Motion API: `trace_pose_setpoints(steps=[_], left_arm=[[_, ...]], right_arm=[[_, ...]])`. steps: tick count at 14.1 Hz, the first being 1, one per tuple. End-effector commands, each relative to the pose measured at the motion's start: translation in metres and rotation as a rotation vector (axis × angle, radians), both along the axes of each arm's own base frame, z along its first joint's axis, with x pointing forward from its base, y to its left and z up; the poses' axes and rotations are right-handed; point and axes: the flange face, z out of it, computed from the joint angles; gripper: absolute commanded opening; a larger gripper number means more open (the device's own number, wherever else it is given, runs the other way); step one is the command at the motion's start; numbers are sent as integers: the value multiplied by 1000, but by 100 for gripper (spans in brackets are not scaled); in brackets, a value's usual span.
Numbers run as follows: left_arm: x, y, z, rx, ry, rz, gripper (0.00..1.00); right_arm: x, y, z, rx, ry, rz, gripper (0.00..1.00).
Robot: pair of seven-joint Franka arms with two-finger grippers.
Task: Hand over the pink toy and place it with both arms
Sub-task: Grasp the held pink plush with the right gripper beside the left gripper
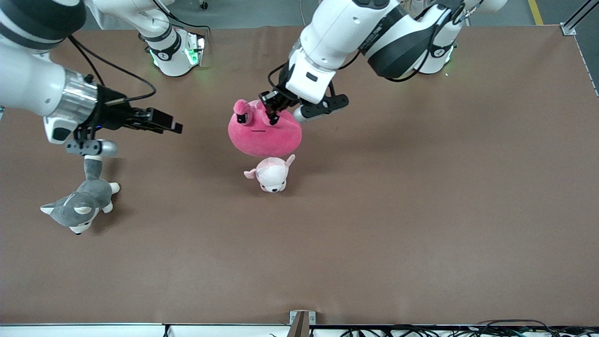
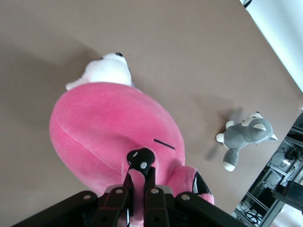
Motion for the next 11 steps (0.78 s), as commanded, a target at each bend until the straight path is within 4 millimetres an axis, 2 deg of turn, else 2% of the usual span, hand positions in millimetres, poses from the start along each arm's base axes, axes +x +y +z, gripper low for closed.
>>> trace_pose_setpoints(steps=[1, 2, 4, 7, 9, 11], left_arm=[[-3, -18, 5, -39, -26, 24, 0], [-6, -22, 2, -37, -26, 21, 0], [-4, -22, 0, -31, -28, 23, 0], [-2, -21, -3, -24, -32, 30, 0], [-2, -20, -1, -25, -35, 30, 0], [-2, -20, -1, -25, -35, 30, 0]], right_arm=[[12, 4, 3, 18, 7, -22, 69], [11, 8, 3, 21, 6, -15, 69], [-2, 47, 3, 11, 16, 32, 69], [-7, 55, -1, 0, 42, 31, 69], [-18, 79, -5, -10, 52, 73, 69], [-21, 87, -5, -11, 50, 84, 69]])
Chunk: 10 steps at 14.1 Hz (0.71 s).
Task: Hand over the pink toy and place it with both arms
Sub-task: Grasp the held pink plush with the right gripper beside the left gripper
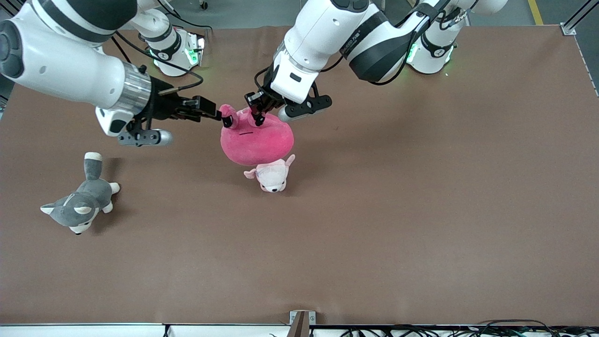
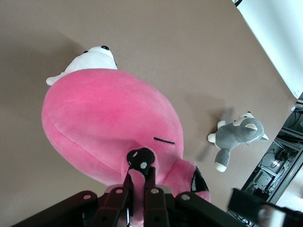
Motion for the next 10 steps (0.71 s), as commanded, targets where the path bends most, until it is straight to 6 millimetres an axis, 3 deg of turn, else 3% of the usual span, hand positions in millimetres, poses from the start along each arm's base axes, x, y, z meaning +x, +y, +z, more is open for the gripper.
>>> trace_pose_setpoints(steps=[1, 10], left_arm=[[1, -5, 7, -7, -15, 12, 0], [1, -5, 7, -2, -21, 11, 0]], right_arm=[[-4, 10, 0, -5, 11, 1, 69], [-4, 28, -15, -20, 16, 27, 69]])
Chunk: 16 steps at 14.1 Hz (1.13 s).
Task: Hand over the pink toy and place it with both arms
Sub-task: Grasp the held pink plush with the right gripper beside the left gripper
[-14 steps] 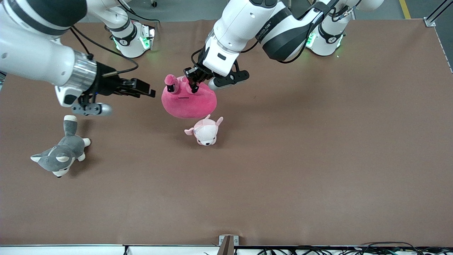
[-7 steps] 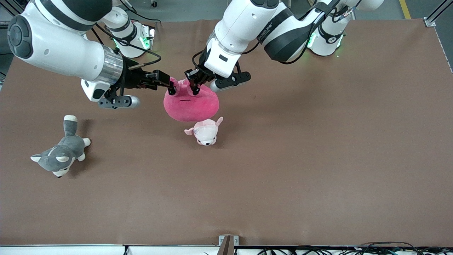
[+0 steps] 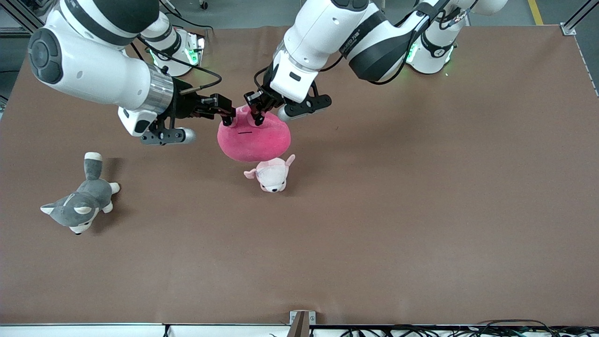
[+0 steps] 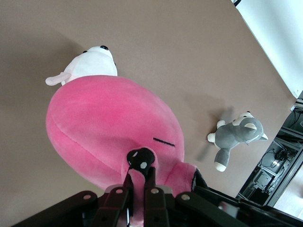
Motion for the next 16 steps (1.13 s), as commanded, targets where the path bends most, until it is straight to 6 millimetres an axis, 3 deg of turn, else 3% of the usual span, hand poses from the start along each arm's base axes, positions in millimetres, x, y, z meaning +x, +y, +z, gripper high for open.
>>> trace_pose_setpoints(steps=[1, 3, 5, 7, 10, 11, 12, 13, 14, 16], left_arm=[[1, -4, 7, -3, -19, 12, 0], [1, -4, 7, -3, -19, 12, 0], [1, -4, 7, -3, -19, 12, 0], [2, -4, 7, 0, -25, 10, 0], [2, -4, 7, 0, -28, 11, 0], [3, -3, 7, 4, -34, 5, 7], [3, -3, 7, 13, -57, -15, 38], [2, -3, 8, 39, -104, -48, 78], [0, -4, 11, 63, -145, -62, 95], [-2, -2, 18, 71, -170, -67, 100]], right_arm=[[2, 2, 0, -7, -6, -17, 69], [4, 2, -5, -11, 2, -17, 65], [1, 6, -6, -13, 9, -4, 35], [-1, 9, -7, -11, 9, 8, 16], [-1, 9, -6, -10, 11, 8, 4], [-2, 9, -6, -10, 15, 10, 4], [-2, 9, -6, -10, 17, 12, 3], [-2, 9, -6, -10, 15, 11, 3], [-2, 9, -6, -10, 15, 11, 3], [-1, 5, -5, -7, 14, 20, 3]])
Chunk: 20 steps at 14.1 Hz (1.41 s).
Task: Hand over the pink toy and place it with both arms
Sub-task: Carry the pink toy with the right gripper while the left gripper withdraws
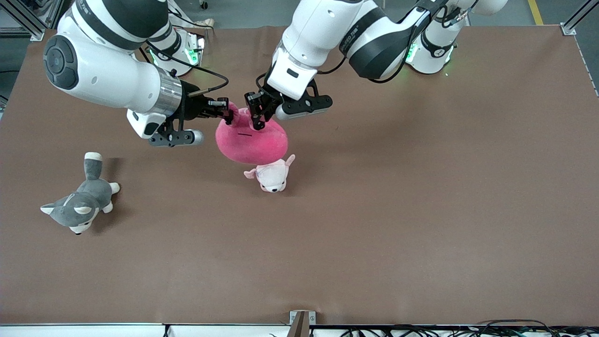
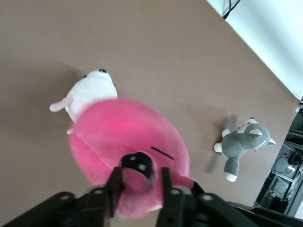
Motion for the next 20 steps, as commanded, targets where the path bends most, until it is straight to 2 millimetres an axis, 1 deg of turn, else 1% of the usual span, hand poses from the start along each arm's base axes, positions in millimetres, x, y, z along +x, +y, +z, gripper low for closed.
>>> trace_pose_setpoints(steps=[1, 2, 3, 4, 5, 6, 7, 8, 9, 10, 11, 12, 13, 15, 16, 17, 18, 19, 20], left_arm=[[-4, 1, 20, 2, -59, -17, 100], [-3, 4, 23, 9, -67, -15, 100], [1, 8, 23, 20, -79, -11, 100], [-1, 16, 36, 37, -110, -18, 100], [-5, 24, 46, 74, -123, -43, 100], [-5, 36, 53, 116, -125, -76, 100], [-4, 53, 65, 158, -125, -97, 100], [-4, 72, 76, 204, -125, -128, 100], [-4, 87, 83, 246, -121, -162, 100], [1, 107, 89, 286, -116, -189, 100], [11, 135, 99, 320, -116, -200, 100], [20, 159, 103, 351, -104, -209, 100], [26, 185, 106, 392, -85, -239, 100], [39, 245, 111, 454, -22, -294, 100], [43, 276, 109, 483, 17, -326, 100], [42, 297, 108, 504, 32, -358, 100], [43, 325, 105, 522, 37, -370, 100], [45, 349, 103, 518, 42, -381, 100], [49, 367, 100, 517, 47, -389, 100]], right_arm=[[0, -7, 3, -3, 7, 19, 3], [1, -12, 3, -11, 15, 21, 3], [8, -29, 6, -8, 10, 2, 3], [18, -50, 6, 4, -3, -9, 3], [29, -79, 5, 35, -43, 29, 3], [35, -104, 3, 70, -87, 114, 3], [36, -129, -1, 98, -90, 197, 1], [43, -152, -8, 109, -96, 212, 1], [53, -172, -22, 110, -87, 192, 0], [64, -191, -40, 104, -70, 159, 0], [75, -205, -53, 94, -80, 127, 0], [86, -218, -67, 80, -94, 99, 0], [93, -229, -86, 56, -88, 97, 0], [103, -240, -123, 53, -65, 123, 0], [105, -247, -135, 68, -67, 141, 0], [110, -254, -148, 84, -67, 154, 0], [115, -259, -155, 86, -73, 151, 0], [118, -265, -165, 88, -70, 140, 0], [120, -267, -171, 92, -67, 132, 0]])
